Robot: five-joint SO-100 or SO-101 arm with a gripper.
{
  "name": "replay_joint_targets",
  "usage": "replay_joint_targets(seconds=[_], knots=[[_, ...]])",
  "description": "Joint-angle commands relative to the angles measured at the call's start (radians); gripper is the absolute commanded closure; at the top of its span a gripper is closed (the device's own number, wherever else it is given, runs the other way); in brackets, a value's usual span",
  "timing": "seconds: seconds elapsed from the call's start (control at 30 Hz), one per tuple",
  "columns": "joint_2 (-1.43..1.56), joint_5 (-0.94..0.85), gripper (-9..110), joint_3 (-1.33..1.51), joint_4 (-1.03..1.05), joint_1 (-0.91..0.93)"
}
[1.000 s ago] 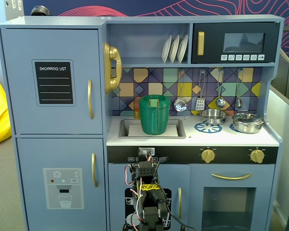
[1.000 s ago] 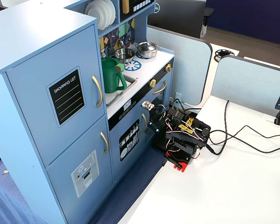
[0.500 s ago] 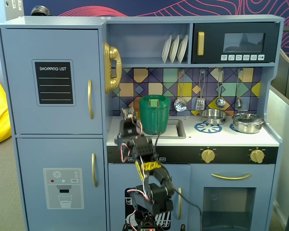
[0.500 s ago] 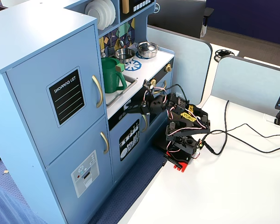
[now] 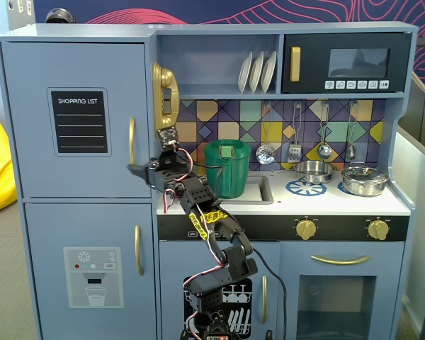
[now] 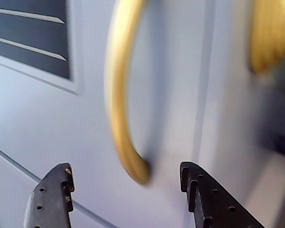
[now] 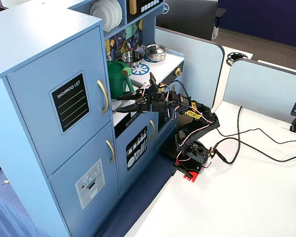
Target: Open the left cabinet door
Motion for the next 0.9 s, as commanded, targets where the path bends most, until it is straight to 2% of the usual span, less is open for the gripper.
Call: replay_joint_targets(seconds=[0.0, 0.47, 0.87], knots=[[-0.038, -0.011, 77, -0.089, -0.095, -0.021], [-0.201, -0.044, 80, -0.156, -0.287, -0.086], [-0.193, -0.301, 85, -0.084, -0.318, -0.334]])
